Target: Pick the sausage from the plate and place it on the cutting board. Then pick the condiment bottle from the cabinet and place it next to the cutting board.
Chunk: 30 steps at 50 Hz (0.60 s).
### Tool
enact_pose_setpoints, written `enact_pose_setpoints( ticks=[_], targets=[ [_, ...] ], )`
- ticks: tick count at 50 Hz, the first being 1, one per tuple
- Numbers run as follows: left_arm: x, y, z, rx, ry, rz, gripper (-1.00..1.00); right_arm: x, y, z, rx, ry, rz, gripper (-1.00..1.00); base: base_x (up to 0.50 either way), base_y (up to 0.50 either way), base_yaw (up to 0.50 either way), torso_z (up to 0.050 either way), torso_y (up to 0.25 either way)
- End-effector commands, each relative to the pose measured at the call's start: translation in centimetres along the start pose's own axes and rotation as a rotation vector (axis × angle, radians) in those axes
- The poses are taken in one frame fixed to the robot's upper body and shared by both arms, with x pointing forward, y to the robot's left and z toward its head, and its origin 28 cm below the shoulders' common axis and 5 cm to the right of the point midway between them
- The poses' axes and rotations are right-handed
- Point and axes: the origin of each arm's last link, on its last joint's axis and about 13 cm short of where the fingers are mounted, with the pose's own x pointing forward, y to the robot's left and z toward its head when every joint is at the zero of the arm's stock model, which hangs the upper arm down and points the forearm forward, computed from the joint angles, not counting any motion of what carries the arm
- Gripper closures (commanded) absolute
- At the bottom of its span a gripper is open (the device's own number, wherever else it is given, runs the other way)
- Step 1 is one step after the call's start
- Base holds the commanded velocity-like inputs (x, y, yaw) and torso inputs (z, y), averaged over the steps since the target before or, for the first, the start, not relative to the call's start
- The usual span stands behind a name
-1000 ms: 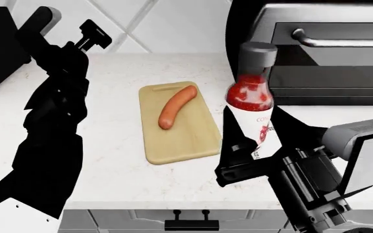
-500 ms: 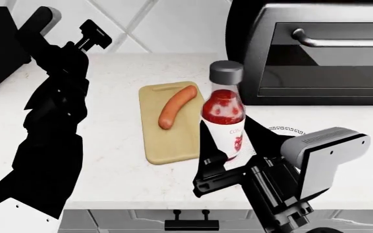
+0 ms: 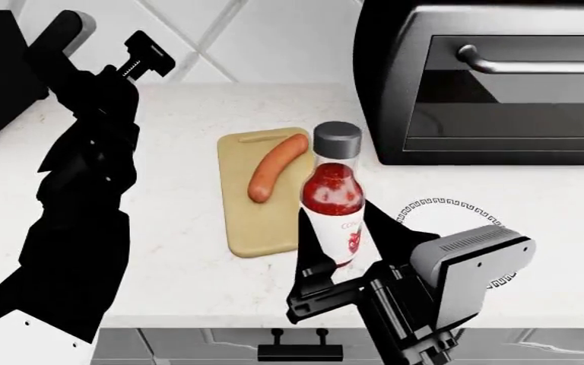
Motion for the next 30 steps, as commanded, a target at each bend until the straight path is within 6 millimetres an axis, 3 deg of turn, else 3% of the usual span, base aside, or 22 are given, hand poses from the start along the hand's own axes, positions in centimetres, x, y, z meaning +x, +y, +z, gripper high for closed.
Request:
enact_pose_setpoints(
  ticks=[1,25,30],
  targets=[
    [0.0,0.0,0.0,0.001,0.000,0.000,-1.00,-0.1,0.0,-1.1,-0.001,-0.015,0.006,1.00,0.00,0.00,0.00,0.000,0.000],
    [0.0,0.0,0.0,0.002,0.002,-0.002,-1.00,0.6,-0.1,-3.1,0.005,-0.012,0.003,1.00,0.00,0.00,0.00,0.000,0.000],
    [0.0,0.0,0.0,0.001,0.002,-0.002,-1.00,1.0,-0.3,-4.4,0.014,0.013,-0.009,1.00,0.00,0.00,0.00,0.000,0.000]
  ],
)
